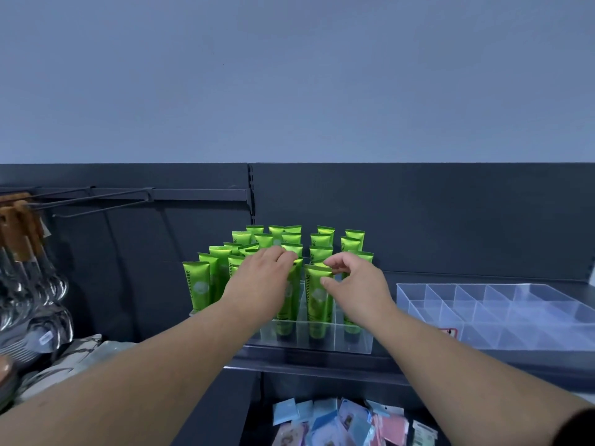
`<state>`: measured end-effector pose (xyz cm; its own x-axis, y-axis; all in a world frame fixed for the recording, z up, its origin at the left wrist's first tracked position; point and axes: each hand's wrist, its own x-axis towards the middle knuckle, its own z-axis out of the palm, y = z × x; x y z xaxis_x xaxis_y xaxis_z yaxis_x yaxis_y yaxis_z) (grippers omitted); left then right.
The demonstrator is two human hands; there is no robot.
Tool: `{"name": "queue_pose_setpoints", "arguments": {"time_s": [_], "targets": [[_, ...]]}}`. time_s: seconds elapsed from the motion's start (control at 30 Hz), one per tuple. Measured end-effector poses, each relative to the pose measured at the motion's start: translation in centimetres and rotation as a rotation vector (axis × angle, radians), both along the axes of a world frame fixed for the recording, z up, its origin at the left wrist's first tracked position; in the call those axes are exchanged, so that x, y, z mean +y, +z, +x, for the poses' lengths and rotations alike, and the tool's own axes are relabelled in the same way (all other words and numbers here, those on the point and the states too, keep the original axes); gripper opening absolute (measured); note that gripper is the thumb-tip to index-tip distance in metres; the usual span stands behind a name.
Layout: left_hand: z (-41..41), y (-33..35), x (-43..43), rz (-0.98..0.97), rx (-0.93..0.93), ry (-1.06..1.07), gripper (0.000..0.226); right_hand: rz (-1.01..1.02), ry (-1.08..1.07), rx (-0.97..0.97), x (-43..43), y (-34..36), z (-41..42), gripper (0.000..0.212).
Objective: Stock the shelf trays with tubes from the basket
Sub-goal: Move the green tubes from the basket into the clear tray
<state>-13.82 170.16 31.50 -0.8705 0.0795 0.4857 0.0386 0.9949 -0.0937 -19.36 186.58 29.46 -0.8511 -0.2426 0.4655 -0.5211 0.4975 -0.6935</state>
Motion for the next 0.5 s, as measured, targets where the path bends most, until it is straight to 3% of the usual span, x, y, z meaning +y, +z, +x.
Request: {"name": "queue_pose_setpoints", "arguments": {"time_s": [0.23, 0.37, 0.5], "targets": [[2.6, -1.3, 2.2, 0.001, 0.042, -0.076, 0.060, 0.095, -0.151, 0.043, 1.6, -0.8, 3.2, 0.031], [4.0, -3.4, 3.3, -0.015, -0.008, -0.119, 0.063, 0.283, -0.306, 0.128, 3.6, -2.3, 5.9, 0.046], [6.2, -6.6, 5.2, -0.003, -0.016, -0.167, 0.061, 0.478, -0.471, 0.060, 5.8, -5.6, 9.2, 0.059]]}}
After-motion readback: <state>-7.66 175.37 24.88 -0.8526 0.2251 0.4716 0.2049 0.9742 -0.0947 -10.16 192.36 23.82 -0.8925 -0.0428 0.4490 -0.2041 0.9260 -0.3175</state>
